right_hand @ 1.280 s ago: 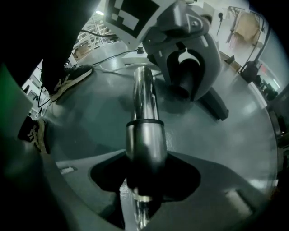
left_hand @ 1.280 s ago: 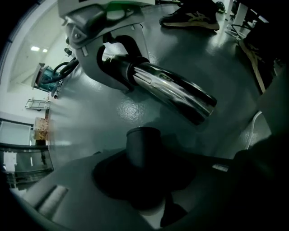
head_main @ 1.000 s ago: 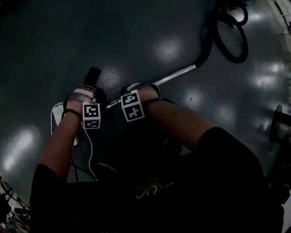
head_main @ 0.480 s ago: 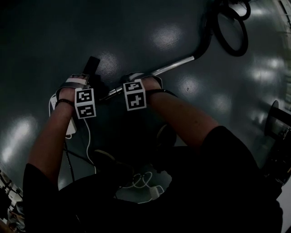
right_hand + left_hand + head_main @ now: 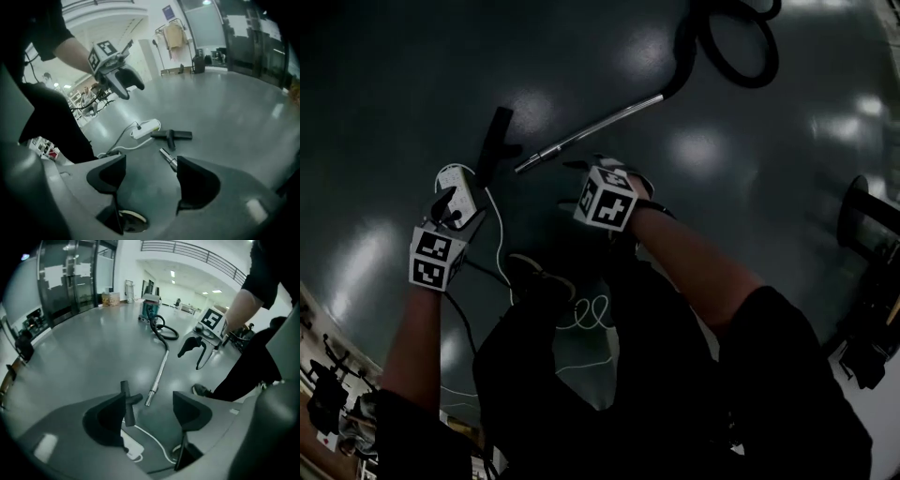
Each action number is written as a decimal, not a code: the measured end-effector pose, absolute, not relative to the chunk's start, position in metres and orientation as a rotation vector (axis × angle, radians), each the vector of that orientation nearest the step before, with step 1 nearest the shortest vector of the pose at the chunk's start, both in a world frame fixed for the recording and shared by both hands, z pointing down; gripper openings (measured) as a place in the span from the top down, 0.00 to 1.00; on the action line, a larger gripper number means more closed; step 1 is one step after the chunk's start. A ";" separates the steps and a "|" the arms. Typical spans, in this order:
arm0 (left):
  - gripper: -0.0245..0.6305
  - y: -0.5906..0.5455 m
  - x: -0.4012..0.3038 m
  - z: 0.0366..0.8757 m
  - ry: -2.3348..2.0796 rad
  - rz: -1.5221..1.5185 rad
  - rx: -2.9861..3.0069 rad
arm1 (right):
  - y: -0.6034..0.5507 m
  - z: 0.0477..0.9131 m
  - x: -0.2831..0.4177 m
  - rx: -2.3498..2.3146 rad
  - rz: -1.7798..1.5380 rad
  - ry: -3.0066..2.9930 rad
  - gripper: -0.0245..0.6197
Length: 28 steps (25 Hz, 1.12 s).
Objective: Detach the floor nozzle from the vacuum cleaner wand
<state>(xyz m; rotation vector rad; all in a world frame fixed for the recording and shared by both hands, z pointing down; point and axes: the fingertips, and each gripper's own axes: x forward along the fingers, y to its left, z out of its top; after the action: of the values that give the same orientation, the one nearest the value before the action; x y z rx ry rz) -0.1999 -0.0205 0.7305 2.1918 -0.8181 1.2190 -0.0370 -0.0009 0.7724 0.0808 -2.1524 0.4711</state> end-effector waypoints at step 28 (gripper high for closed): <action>0.70 0.169 -0.168 0.151 -1.277 0.340 2.317 | 0.149 0.164 -0.079 0.426 0.802 -2.638 0.46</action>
<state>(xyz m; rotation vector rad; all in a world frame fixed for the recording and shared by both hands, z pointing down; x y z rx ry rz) -0.1677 0.1694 0.1513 2.3174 -1.2772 0.3402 -0.0789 0.1495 0.1644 0.4263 -2.6378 0.8015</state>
